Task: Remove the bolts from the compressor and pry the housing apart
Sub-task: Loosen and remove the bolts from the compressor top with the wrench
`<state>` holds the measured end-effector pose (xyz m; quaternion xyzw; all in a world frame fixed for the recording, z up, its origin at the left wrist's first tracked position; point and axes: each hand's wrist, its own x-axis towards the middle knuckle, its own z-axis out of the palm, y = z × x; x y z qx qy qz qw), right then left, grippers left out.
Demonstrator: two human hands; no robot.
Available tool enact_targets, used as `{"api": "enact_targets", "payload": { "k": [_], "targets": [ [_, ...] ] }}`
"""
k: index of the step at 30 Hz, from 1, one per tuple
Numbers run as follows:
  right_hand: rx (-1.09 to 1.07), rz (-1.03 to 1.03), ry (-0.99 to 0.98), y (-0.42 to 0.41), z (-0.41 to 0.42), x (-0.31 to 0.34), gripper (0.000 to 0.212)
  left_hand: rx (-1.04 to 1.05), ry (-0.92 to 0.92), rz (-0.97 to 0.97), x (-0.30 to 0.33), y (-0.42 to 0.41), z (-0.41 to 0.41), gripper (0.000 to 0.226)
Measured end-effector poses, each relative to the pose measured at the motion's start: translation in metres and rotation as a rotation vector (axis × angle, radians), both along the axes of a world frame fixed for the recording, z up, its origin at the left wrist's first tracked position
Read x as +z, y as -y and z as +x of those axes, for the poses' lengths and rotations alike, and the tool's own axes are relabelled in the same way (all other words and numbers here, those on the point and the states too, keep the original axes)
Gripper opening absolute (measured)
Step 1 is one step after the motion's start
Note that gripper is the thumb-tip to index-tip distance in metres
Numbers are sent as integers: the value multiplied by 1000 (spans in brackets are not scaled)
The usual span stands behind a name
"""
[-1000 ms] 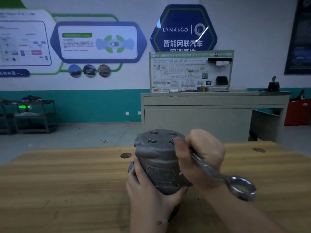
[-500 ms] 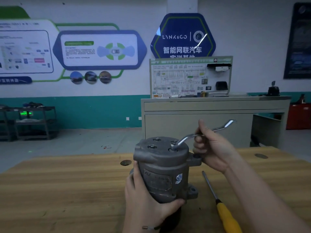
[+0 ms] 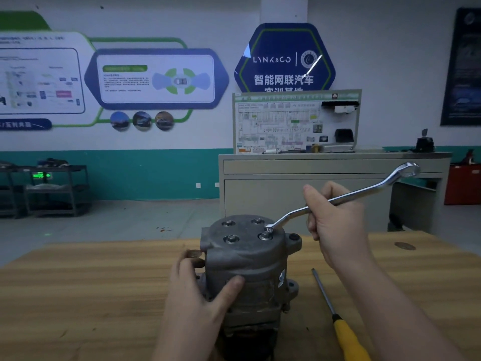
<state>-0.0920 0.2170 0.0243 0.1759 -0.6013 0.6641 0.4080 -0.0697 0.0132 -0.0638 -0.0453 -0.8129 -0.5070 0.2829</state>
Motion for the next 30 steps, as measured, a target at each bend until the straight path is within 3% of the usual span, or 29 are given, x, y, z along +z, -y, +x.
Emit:
{"api": "enact_targets", "payload": {
  "k": [2,4,7,11,12,15,17,19,23,26,28,30],
  "targets": [
    [-60,57,-30,5,7,2,46,-162,32,-6,4,13,-6,73],
    [-162,127,-89,12,15,5,47,-196,18,-102,1,19,-13,78],
    [-316,325,-298,26,32,9,51,-78,-8,-314,-3,16,-18,102],
    [-567,662,-584,47,44,4,43,55,103,-474,-4,9,-15,128],
    [-605,683,-630,50,43,0,43,8,89,-429,-6,8,-15,126],
    [-648,667,-705,54,37,-8,43,-360,83,-20,-6,7,-16,105],
    [-535,498,-625,49,31,-15,49,-391,60,30,-9,10,-19,100],
    [-200,196,-451,39,24,-20,57,-419,31,-4,-11,15,-20,95],
    [319,-274,109,15,3,-8,45,-519,14,6,-11,24,-23,82],
    [519,-221,462,-1,-6,3,35,-552,10,4,-12,28,-27,82],
    [554,-92,467,-9,-3,7,30,-539,-4,-22,-13,29,-29,81],
    [531,-50,349,-10,3,12,21,-516,-15,-48,-14,29,-29,80]
  ]
}}
